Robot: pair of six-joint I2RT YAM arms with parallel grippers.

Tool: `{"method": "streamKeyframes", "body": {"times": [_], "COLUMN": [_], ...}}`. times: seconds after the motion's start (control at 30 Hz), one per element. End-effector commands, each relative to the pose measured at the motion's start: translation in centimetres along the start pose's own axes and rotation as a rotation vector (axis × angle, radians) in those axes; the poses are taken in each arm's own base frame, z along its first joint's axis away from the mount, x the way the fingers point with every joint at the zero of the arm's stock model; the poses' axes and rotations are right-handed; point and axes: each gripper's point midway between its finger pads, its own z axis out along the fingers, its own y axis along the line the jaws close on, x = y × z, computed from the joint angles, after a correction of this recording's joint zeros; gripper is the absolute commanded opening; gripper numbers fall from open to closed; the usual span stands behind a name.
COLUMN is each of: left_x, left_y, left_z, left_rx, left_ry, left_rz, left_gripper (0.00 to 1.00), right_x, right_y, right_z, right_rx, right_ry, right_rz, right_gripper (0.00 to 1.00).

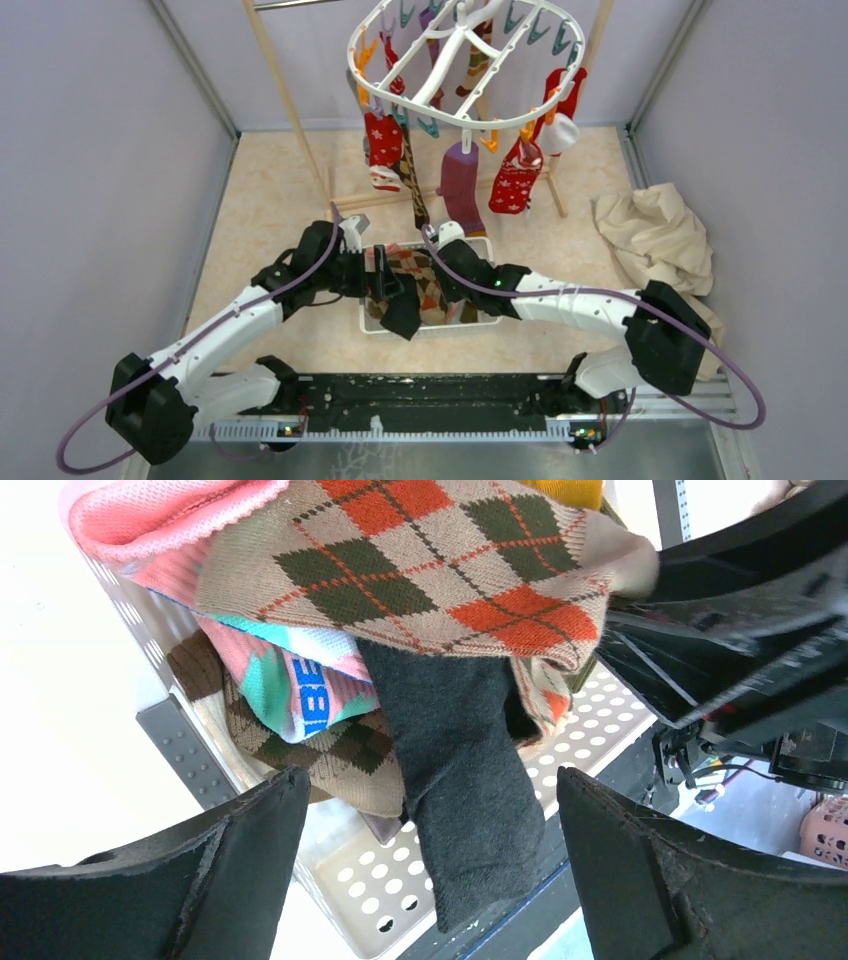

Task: Remove the socks clipped to the hanger
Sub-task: Adjust the sock at the bin.

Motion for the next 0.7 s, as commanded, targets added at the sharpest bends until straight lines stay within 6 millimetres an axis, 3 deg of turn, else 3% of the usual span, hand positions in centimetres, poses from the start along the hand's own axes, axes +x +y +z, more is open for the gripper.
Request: {"method": "streamKeyframes", "body": {"times": [0.0,0.13,0.33,0.53,0.67], "left_x": [-0.4,-0.5,-0.5,-0.9,-1.3], "left_y": [-0.1,-0.2,-0.1,-0.2,-0.2], "left_z": [-0.6,-1.0,-1.3,-1.5,-1.8], "left_rx": [-0.005,-0.007,-0.017,-0.021,-0.026], "left_ry": [-0.021,-0.028,-0.034,-0.046,-0.060], "left_rz": [0.022,0.028,0.030,0.032,0.044], "left_gripper": [0.99,0.99,0.99,0.99,0.99], "right_x": [-0.2,1.5,0.8,-3.0,-5.5], "right_y": [-2.4,-5.1,-6.8,-4.5,-1.4], "right_z": [1.4,2.4,1.2,-2.4,-5.4], "right_rx": [0.131,0.215,0.268,0.104,-0.083], "right_ry": [0.012,0.077,0.063,-0.026,-0.075], "right_rz": [0.014,0.051,0.045,0.038,0.031], "right_gripper": [0.26,0.26,0.32,0.52,0.56]}}
